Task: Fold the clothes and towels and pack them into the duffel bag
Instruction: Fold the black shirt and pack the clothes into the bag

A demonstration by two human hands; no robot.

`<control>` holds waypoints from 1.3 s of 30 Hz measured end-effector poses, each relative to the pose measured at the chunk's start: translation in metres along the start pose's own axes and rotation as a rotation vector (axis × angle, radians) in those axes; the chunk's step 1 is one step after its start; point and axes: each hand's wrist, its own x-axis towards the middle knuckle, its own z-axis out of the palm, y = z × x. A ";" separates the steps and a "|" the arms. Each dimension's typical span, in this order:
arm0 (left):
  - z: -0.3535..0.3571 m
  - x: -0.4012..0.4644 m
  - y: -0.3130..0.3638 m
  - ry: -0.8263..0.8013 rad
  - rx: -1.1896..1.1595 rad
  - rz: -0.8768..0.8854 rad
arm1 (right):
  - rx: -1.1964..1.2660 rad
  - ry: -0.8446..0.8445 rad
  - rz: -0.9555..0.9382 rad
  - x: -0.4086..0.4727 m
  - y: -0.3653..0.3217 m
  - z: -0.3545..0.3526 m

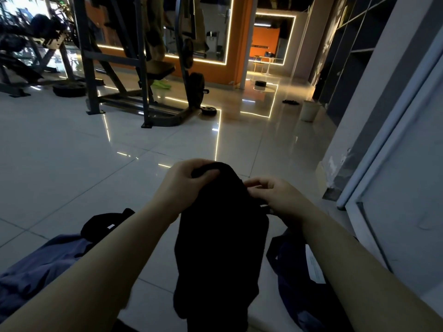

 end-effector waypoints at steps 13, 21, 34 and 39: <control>0.000 0.000 -0.004 -0.149 0.036 0.000 | -0.090 0.419 -0.441 0.005 -0.014 0.005; 0.012 -0.006 0.000 -0.157 0.015 0.015 | -0.118 0.253 -0.374 0.007 -0.014 0.024; 0.003 -0.006 0.002 -0.112 -0.029 0.065 | -0.081 0.062 -0.307 0.000 -0.012 0.015; 0.005 0.002 -0.005 0.093 0.102 0.005 | -0.150 0.204 -0.305 0.007 -0.008 0.015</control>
